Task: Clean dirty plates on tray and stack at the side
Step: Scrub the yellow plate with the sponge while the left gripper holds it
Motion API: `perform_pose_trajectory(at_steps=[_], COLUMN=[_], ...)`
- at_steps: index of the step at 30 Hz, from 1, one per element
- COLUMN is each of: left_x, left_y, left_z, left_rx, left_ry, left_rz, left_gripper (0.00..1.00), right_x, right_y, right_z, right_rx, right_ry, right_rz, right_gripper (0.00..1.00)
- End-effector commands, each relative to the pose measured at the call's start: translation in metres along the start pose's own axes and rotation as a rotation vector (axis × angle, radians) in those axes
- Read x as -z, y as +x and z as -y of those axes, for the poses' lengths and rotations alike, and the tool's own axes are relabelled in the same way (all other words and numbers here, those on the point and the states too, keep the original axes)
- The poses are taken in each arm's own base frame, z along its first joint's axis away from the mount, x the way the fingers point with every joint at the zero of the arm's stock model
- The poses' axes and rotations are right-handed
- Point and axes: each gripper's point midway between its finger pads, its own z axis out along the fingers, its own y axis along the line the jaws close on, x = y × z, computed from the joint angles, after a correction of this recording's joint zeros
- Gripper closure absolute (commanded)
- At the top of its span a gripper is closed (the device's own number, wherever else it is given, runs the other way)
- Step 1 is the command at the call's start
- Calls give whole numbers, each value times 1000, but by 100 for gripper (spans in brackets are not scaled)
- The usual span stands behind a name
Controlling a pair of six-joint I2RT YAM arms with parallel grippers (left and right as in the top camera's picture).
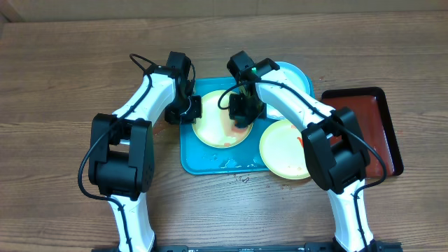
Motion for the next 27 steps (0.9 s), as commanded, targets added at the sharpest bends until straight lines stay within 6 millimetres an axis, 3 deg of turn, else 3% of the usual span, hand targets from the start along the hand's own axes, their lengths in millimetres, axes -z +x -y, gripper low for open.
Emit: perform_pose_trajectory(at_steps=[1, 5, 12, 18, 23, 27], left_x=[-13, -13, -8, 0, 4, 3], left_y=[7, 11, 14, 5, -1, -3], left_z=[-3, -4, 16, 7, 0, -11], left_rx=[-18, -19, -74, -23, -2, 12], left_ry=[-4, -6, 174, 274, 303, 273], left_rz=[-53, -70, -91, -75, -56, -50], left_gripper=[96, 96, 96, 96, 96, 96], right_x=[-5, -19, -14, -20, -30, -32], right_y=[-24, -22, -10, 16, 47, 50], right_z=[14, 3, -69, -87, -84, -44], right_rx=[12, 23, 105, 144, 180, 155], right_ry=[105, 57, -289, -324, -284, -106], right_rz=[100, 79, 4, -58, -149, -164], right_gripper=[96, 96, 96, 96, 96, 96])
